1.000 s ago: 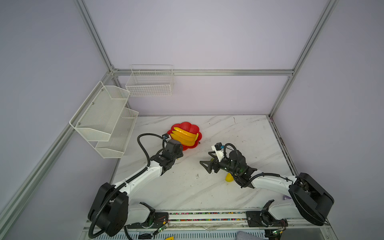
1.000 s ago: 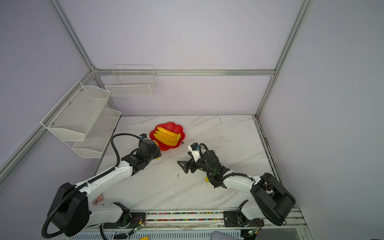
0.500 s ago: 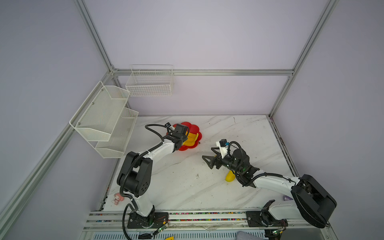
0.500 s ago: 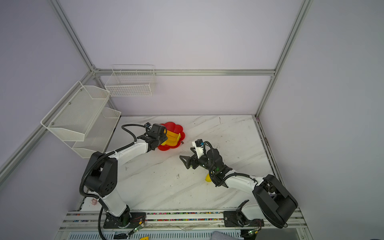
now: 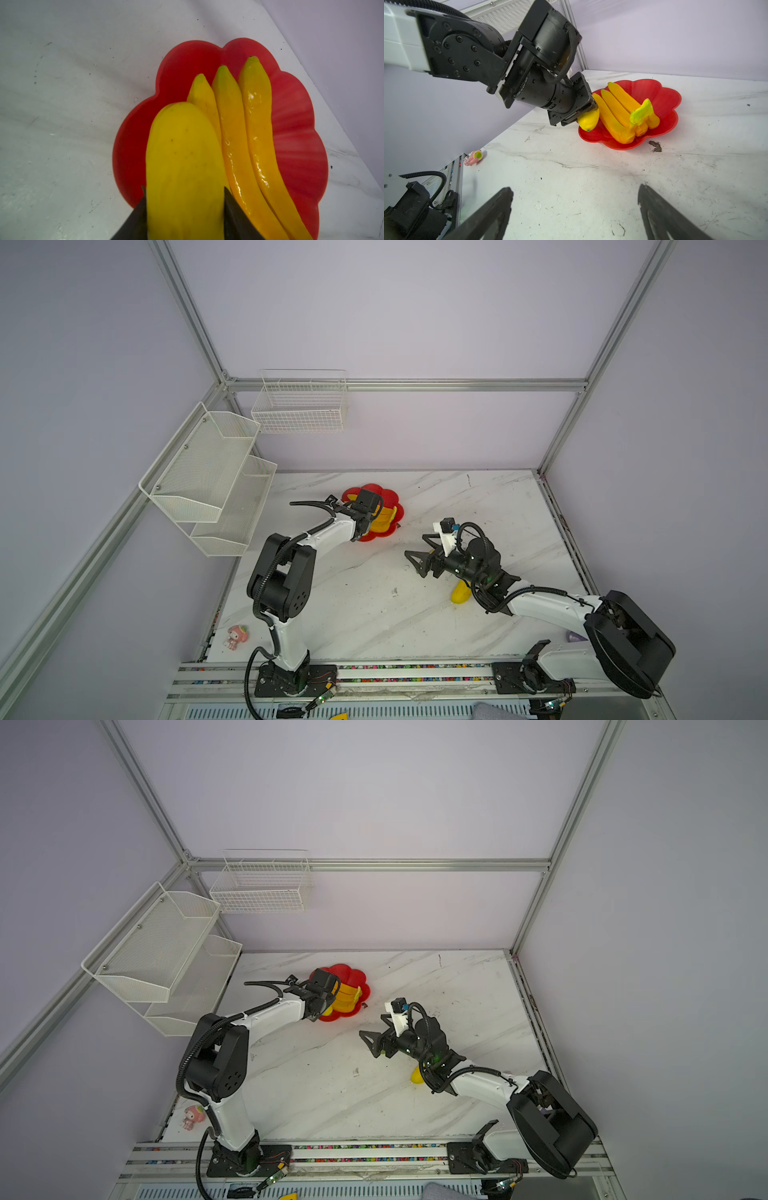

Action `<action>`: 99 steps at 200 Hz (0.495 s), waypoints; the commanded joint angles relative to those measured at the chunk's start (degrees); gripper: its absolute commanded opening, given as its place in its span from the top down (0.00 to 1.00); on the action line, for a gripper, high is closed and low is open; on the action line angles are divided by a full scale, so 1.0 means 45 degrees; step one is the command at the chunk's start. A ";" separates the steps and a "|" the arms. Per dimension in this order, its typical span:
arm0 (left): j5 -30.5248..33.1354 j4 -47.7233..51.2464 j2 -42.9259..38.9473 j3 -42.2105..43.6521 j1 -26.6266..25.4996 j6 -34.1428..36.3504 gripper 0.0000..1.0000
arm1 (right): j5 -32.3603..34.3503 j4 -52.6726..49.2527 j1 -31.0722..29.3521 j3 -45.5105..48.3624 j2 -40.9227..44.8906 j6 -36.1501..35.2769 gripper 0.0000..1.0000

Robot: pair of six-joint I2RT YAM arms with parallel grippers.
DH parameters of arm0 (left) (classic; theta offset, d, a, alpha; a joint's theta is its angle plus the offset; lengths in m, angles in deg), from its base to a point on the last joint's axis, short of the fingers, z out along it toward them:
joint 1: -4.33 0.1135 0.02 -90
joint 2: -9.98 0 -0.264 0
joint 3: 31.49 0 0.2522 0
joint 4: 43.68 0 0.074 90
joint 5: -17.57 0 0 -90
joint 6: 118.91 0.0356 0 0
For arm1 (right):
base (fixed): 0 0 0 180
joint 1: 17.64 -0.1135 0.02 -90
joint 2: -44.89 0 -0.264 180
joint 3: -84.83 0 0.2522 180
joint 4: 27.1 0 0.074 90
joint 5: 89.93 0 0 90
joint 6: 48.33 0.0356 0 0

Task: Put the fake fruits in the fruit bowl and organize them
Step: 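Lower the mango into the bowl beside the bananas and release it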

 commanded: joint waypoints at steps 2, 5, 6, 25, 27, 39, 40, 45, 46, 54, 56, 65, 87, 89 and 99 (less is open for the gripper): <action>0.0609 0.0094 0.0174 -0.1331 -0.0056 -0.0231 0.52 | -0.0167 0.0483 0.0068 -0.0031 -0.0190 0.0119 0.03; 0.0619 0.0085 0.0185 -0.1366 -0.0051 -0.0204 0.51 | -0.0166 0.0497 0.0063 -0.0028 -0.0209 0.0119 0.03; 0.0620 0.0070 0.0205 -0.1368 -0.0061 -0.0185 0.51 | -0.0167 0.0500 0.0066 -0.0030 -0.0212 0.0119 0.03; 0.0660 0.0013 0.0357 -0.1446 -0.0059 -0.0083 0.50 | -0.0188 0.0549 0.0068 -0.0033 -0.0312 0.0119 0.03; 0.0659 -0.0020 0.0376 -0.1438 -0.0057 -0.0087 0.50 | -0.0188 0.0543 0.0068 -0.0033 -0.0327 0.0119 0.03; 0.0625 -0.0081 0.0418 -0.1441 -0.0062 -0.0038 0.49 | -0.0186 0.0542 0.0068 -0.0062 -0.0371 0.0119 0.03; 0.0623 -0.0092 0.0420 -0.1445 -0.0056 -0.0053 0.49 | -0.0187 0.0542 0.0068 -0.0067 -0.0371 0.0119 0.03; 0.0620 -0.0111 0.0419 -0.1420 -0.0052 -0.0098 0.49 | -0.0183 0.0545 0.0068 -0.0072 -0.0371 0.0119 0.03; 0.0620 -0.0107 0.0420 -0.1425 -0.0051 -0.0113 0.49 | -0.0185 0.0553 0.0068 -0.0072 -0.0371 0.0119 0.03; 0.0620 -0.0176 0.0403 -0.1373 -0.0051 -0.0103 0.49 | -0.0188 0.0561 0.0063 -0.0094 -0.0371 0.0119 0.03; 0.0620 -0.0180 0.0397 -0.1371 -0.0051 -0.0106 0.49 | -0.0188 0.0566 0.0067 -0.0107 -0.0371 0.0119 0.03; 0.0635 -0.0192 0.0375 -0.1371 -0.0051 -0.0123 0.48 | -0.0196 0.0590 0.0068 -0.0123 -0.0708 0.0119 0.03; 0.0697 -0.0194 0.0279 -0.1334 -0.0059 -0.0132 0.46 | -0.0251 0.0610 0.0068 -0.0160 -0.0834 0.0148 0.03; 0.0698 -0.0199 0.0273 -0.1327 -0.0057 -0.0143 0.45 | -0.0252 0.0621 0.0068 -0.0171 -0.0837 0.0140 0.03; 0.0698 -0.0237 0.0215 -0.1293 -0.0064 -0.0134 0.43 | -0.0266 0.0639 0.0066 -0.0180 -0.0869 0.0138 0.03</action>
